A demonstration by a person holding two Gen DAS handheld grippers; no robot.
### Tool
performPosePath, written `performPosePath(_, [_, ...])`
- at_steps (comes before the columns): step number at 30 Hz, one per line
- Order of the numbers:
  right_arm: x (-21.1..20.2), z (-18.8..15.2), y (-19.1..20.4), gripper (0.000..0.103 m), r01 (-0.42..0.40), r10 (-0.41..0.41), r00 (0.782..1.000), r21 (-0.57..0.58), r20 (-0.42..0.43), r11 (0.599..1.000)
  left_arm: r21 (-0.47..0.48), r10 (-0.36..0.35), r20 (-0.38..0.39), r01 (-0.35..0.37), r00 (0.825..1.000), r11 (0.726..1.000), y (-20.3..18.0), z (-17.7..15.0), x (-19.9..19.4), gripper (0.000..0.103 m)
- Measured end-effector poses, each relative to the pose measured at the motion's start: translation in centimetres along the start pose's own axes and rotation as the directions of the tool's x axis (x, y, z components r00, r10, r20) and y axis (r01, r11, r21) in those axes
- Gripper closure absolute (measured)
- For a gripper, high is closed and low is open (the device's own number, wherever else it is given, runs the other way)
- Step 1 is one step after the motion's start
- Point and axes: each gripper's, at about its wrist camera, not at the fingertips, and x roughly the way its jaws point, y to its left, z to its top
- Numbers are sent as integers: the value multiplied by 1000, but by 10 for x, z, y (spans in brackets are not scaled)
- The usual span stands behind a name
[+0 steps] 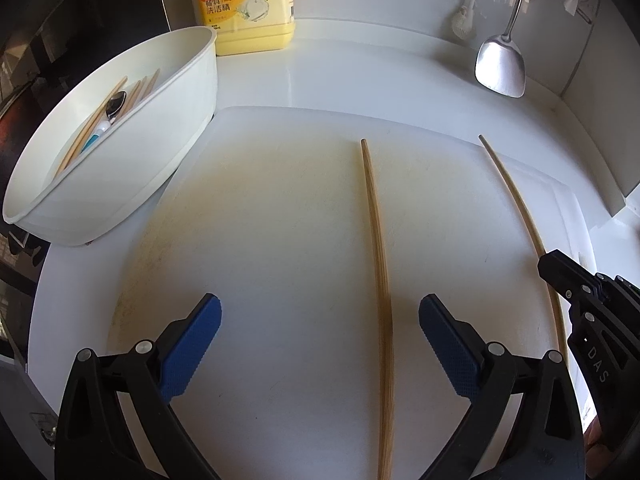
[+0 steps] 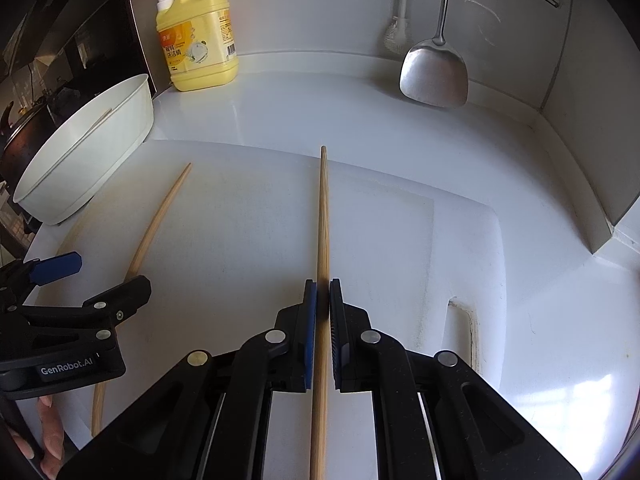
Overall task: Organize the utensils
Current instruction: 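Close the right tool on one chopstick while the left tool grasps the other, then carry both held chopsticks up and over the water basin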
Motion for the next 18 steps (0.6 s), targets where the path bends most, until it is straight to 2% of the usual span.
performPosePath(4, [2,2,-1,96,-3,3,1000,-9,2,1000,9,-6,25,6,1000,1000,-3,-1,-2,13])
performPosePath(7, [2,3,-1,96,-6,6,1000,-13,3,1000,16,-12,51,11,999,1000,-5,-2,-5,23])
performPosePath(9, [2,3,-1,96,-7,7,1000,-13,-1,1000,27,-19,67,17,998,999,-8,-3,-10,50])
performPosePath(10, [2,3,-1,96,-8,8,1000,-13,-3,1000,35,-26,69,24,997,999,-9,-3,-11,57])
performPosePath(12, [2,3,-1,96,-5,5,1000,-11,-6,1000,49,-37,70,34,997,998,-12,-3,-13,81])
performPosePath(14, [2,4,1,96,5,-5,1000,-11,-5,1000,57,-40,70,36,997,998,-14,-4,-14,92])
performPosePath(18, [1,1,3,97,13,-13,1000,0,0,1000,57,-53,59,50,997,997,-11,-4,-15,96])
